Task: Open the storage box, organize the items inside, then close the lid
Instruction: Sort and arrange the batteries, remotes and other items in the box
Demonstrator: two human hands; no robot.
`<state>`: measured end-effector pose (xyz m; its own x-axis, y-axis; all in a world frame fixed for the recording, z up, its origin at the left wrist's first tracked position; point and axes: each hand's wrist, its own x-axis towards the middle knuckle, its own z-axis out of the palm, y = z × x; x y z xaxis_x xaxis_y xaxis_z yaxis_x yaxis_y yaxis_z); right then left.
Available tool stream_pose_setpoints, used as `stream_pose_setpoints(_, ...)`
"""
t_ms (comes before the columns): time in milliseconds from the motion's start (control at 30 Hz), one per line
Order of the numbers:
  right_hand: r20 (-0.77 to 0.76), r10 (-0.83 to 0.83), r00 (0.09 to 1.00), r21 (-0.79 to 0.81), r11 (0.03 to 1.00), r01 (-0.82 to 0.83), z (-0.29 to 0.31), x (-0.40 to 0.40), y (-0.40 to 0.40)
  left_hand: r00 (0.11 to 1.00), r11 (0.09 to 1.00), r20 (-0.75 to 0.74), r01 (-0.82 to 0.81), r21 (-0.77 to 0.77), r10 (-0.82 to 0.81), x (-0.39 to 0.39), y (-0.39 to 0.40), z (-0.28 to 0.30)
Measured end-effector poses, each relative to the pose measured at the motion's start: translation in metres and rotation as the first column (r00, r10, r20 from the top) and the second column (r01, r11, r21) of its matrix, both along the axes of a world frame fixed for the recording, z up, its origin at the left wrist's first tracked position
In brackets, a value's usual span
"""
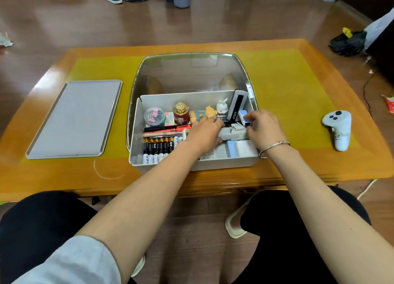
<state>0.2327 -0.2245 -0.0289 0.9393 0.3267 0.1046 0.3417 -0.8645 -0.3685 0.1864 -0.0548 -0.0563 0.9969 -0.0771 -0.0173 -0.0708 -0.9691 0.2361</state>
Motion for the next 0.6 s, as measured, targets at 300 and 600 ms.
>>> stream_pose_setpoints(300, 0.110, 0.008, 0.994, -0.204, 0.979, 0.015, 0.000, 0.000, 0.002, 0.993, 0.998, 0.111, -0.033, -0.051, 0.038, -0.010, 0.013, 0.013)
stream_pose_setpoints(600, 0.142, 0.037, 0.989, -0.139, 0.990, -0.017, 0.008, -0.004, 0.006, 0.916, 0.806, 0.069, -0.309, -0.504, 0.395, -0.045, 0.050, 0.017)
